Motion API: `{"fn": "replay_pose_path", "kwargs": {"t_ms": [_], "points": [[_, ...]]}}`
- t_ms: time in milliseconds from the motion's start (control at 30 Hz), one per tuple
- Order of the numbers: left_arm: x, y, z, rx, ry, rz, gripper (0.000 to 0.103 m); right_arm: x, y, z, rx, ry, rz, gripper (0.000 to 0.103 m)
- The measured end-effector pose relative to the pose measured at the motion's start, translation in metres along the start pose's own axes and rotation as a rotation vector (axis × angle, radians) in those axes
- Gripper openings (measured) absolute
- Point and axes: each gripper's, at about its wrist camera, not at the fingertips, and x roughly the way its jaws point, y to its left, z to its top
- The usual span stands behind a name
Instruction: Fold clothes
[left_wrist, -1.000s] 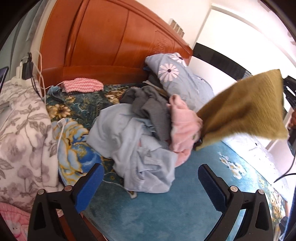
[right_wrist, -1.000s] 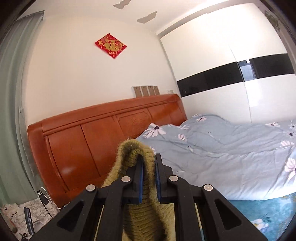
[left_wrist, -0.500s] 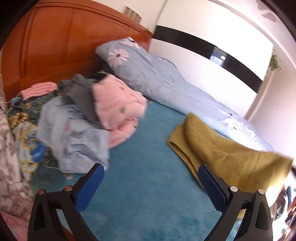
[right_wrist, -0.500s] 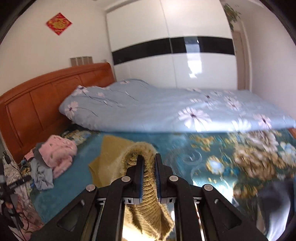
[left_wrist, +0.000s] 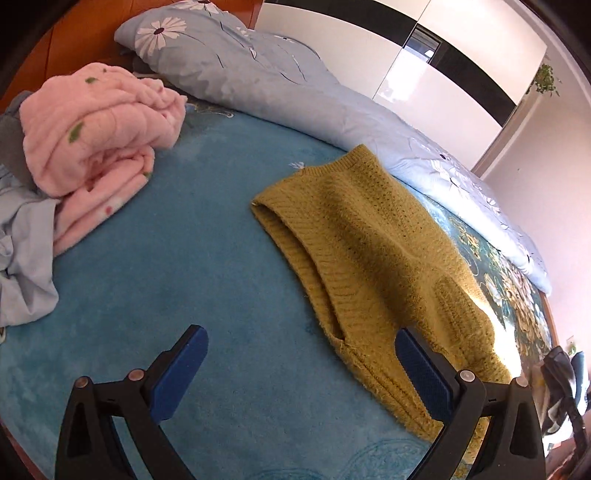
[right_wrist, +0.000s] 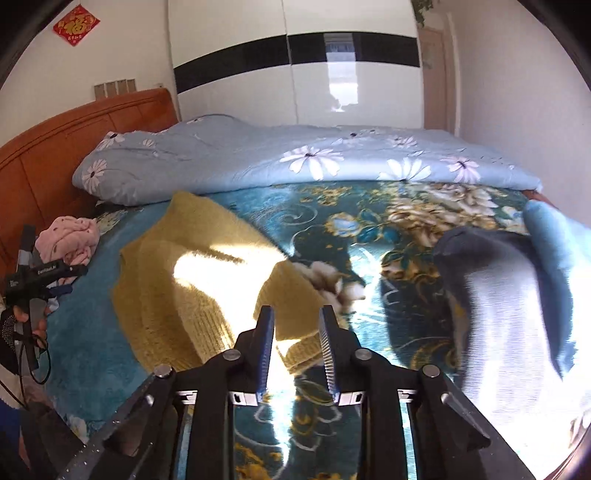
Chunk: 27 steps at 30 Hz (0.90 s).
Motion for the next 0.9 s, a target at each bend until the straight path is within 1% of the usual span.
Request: {"fn": "replay_pose_path", "kwargs": {"t_ms": [33,67,100,133,200,233,267,300,333,400,433,500,567,600,667,733,767,900], "points": [[-0.001,0.004,-0.002,-0.009,-0.007,0.012,0.103,-0.008,0.003,0.004,-0.028,-0.028,-0.012,0.028],[-0.003,0.01,-0.004,-0.019,-0.017,0.029,0.103,-0.008,0.016,0.01,-0.079,-0.037,0.012,0.028],[-0.008,0.015,-0.005,-0.031,-0.029,0.043,0.103,-0.007,0.029,0.015,-0.132,-0.044,0.04,0.032],[-0.014,0.02,-0.006,-0.043,-0.041,0.052,0.103,0.0,0.05,0.02,-0.189,-0.03,0.098,0.039],[-0.026,0.029,-0.008,-0.065,-0.066,0.072,0.103,0.032,0.105,0.024,-0.279,0.014,0.276,0.046],[-0.033,0.034,-0.009,-0.076,-0.078,0.082,0.103,0.049,0.132,0.025,-0.322,0.036,0.367,0.047],[-0.04,0.039,-0.011,-0.083,-0.086,0.092,0.103,0.071,0.167,0.022,-0.355,0.091,0.461,0.047],[-0.047,0.043,-0.014,-0.082,-0.092,0.104,0.103,0.09,0.197,0.017,-0.381,0.135,0.536,0.047],[-0.055,0.047,-0.016,-0.082,-0.097,0.117,0.103,0.109,0.228,0.01,-0.416,0.184,0.592,0.047],[-0.071,0.055,-0.021,-0.082,-0.104,0.136,0.103,0.142,0.279,-0.002,-0.522,0.237,0.593,0.047],[-0.078,0.06,-0.023,-0.08,-0.11,0.144,0.103,0.154,0.297,-0.006,-0.563,0.242,0.584,0.047],[-0.092,0.067,-0.027,-0.077,-0.13,0.178,0.103,0.176,0.32,-0.011,-0.615,0.259,0.526,0.047],[-0.102,0.074,-0.028,-0.074,-0.15,0.21,0.103,0.195,0.331,-0.015,-0.647,0.279,0.463,0.047],[-0.106,0.076,-0.028,-0.076,-0.158,0.217,0.103,0.202,0.333,-0.016,-0.65,0.291,0.451,0.047],[-0.108,0.077,-0.028,-0.084,-0.163,0.211,0.103,0.209,0.33,-0.013,-0.615,0.297,0.446,0.041],[-0.106,0.076,-0.027,-0.087,-0.163,0.202,0.103,0.208,0.315,0.001,-0.547,0.289,0.476,0.018],[-0.101,0.073,-0.026,-0.081,-0.159,0.197,0.103,0.207,0.307,0.008,-0.511,0.285,0.492,0.014],[-0.085,0.057,-0.02,-0.053,-0.139,0.168,0.103,0.204,0.276,0.038,-0.369,0.266,0.554,0.012]]}}
